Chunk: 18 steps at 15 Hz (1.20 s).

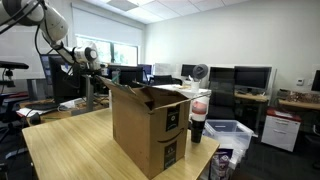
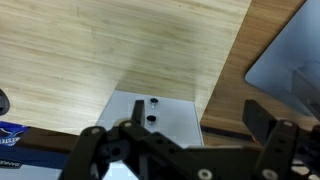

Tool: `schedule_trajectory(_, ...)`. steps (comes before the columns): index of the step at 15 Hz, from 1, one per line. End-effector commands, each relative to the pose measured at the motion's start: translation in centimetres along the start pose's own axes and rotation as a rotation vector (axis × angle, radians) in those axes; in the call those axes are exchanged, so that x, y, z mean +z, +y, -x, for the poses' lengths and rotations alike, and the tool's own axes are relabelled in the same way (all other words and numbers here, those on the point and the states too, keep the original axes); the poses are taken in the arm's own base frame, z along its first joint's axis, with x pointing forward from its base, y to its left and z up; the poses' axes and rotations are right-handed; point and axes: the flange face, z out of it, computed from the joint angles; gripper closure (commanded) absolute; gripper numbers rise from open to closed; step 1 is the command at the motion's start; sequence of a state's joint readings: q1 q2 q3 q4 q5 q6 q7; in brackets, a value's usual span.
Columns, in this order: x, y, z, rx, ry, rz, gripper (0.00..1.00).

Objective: Open the top white drawer on the chest of drawers

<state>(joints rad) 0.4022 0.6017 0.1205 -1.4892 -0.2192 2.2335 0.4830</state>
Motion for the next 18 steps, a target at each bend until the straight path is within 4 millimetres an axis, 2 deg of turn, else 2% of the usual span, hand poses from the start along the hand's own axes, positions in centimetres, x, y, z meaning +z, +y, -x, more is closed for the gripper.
schedule_trajectory(1, 0.9, -0.5, -2.4, -0.009, 0.010, 0.014, 0.00)
schedule_trajectory(7, 3.0, 1.3, -4.7, 0.038, -0.014, 0.056, 0.00)
schedule_trajectory(12, 3.9, 2.2, -6.4, 0.042, 0.003, 0.032, 0.00)
schedule_trajectory(18, 5.6, 3.4, -6.9, 0.048, -0.015, 0.015, 0.00)
